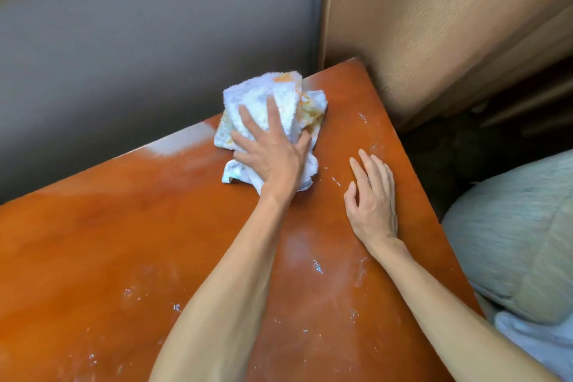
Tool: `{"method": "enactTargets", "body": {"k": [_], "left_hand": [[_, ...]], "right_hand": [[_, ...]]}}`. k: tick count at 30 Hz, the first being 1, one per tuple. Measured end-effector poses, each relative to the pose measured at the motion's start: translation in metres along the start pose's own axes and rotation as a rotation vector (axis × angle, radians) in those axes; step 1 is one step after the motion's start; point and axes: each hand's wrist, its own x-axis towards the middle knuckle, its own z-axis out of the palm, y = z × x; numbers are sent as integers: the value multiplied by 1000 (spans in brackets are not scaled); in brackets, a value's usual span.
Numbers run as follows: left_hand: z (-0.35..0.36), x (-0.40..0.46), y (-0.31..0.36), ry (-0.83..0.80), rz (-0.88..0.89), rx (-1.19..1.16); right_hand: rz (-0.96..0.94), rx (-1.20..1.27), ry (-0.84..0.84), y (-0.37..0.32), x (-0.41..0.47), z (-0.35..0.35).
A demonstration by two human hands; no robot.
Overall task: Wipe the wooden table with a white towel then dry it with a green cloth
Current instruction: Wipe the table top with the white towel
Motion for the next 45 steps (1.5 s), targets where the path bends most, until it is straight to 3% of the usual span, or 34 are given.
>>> {"method": "enactTargets", "body": {"k": [4,8,10,22,26,30,39,45], "left_hand": [[13,-18,34,-53,214,51],[12,-23,13,-71,387,-9],[9,-23,-7,-67,393,-17],[-48,0,-206,88,-268,-56],[-45,9,-192,114,-386,-39],[-40,21,-155,118,-460,-62],[-4,16,-3,54,-40,5],[18,-26,74,-99,407,82]], "right_hand": [[-22,20,37,3,1,2],[-46,37,61,4,1,3],[-53,39,70,4,2,2],[-47,202,-54,18,2,-26],[109,49,10,60,2,-39],[209,24,-45,69,-1,-39],[200,87,-86,65,0,-41],[218,109,-80,61,3,-45]]}}
